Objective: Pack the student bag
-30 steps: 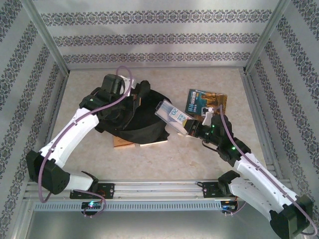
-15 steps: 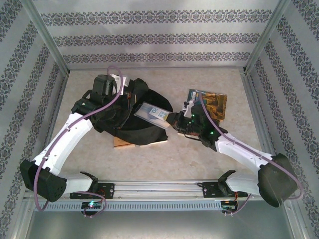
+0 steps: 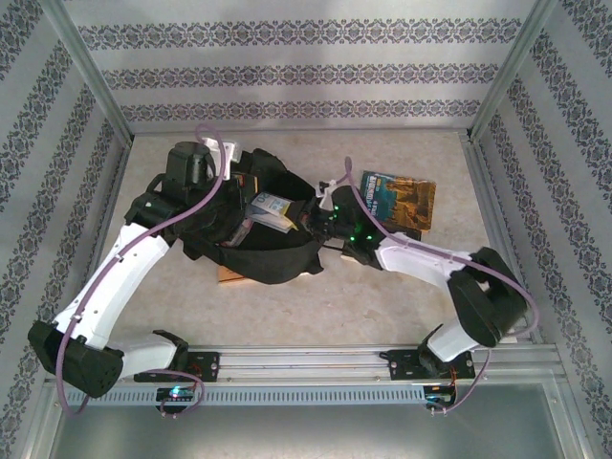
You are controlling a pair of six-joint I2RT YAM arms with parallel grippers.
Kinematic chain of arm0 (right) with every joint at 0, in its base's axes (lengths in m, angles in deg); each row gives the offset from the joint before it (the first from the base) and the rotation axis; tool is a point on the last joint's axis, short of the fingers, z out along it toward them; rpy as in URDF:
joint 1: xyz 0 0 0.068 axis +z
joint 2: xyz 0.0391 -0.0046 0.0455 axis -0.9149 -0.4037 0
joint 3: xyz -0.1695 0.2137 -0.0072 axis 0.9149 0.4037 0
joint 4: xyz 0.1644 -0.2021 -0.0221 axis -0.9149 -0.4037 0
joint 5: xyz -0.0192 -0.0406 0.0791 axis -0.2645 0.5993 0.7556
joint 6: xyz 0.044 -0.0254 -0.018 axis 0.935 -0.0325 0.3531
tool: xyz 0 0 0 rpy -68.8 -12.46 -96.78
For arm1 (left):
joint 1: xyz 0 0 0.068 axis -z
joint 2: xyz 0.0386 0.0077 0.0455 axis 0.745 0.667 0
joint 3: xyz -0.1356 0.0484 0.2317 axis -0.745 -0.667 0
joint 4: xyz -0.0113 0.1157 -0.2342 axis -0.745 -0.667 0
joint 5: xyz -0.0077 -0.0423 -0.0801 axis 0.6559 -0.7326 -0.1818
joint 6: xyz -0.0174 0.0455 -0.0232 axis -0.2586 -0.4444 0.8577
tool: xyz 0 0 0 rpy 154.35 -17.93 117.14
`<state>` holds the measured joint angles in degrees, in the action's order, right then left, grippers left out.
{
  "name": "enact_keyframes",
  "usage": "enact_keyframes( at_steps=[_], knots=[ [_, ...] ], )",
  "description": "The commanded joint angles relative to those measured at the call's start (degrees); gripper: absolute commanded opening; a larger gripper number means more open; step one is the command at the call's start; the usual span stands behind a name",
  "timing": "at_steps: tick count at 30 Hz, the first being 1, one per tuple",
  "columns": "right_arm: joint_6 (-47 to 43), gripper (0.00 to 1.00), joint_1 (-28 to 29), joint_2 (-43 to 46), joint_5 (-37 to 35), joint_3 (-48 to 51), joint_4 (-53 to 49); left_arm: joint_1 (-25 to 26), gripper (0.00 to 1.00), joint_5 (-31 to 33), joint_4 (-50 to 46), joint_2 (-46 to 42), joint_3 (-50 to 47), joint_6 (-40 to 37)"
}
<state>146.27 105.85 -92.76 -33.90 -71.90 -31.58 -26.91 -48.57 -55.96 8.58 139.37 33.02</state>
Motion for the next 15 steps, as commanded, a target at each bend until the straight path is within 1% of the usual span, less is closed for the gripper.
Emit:
enact_keyframes(
  at_steps=[1,7,9,12,14,15],
  knots=[
    [3.4,0.05,1.93,-6.21,-2.56,-4.86,7.05,-0.68,0.0,-1.91,4.52,-2.05,3.33,-0.8],
    [4.03,0.1,4.32,-21.06,-2.94,-19.34,6.39,-1.26,0.0,-2.63,5.93,-1.93,3.0,0.22],
    [3.53,0.16,5.13,-25.47,-3.42,-24.64,5.28,-1.74,0.0,-3.11,6.64,-1.83,2.51,0.86],
    [2.11,0.27,5.73,-30.26,-3.68,-30.98,2.95,-3.06,0.0,-4.5,7.42,-1.56,2.12,1.85],
    [1.6,0.42,6.09,-32.67,-3.19,-33.7,2.79,-3.87,0.0,-4.82,7.86,-1.36,1.79,2.27],
    [0.97,0.5,6.13,-33.22,-2.69,-34.59,2.72,-4.54,0.0,-5.08,8.12,-1.31,1.59,2.63]
  ],
)
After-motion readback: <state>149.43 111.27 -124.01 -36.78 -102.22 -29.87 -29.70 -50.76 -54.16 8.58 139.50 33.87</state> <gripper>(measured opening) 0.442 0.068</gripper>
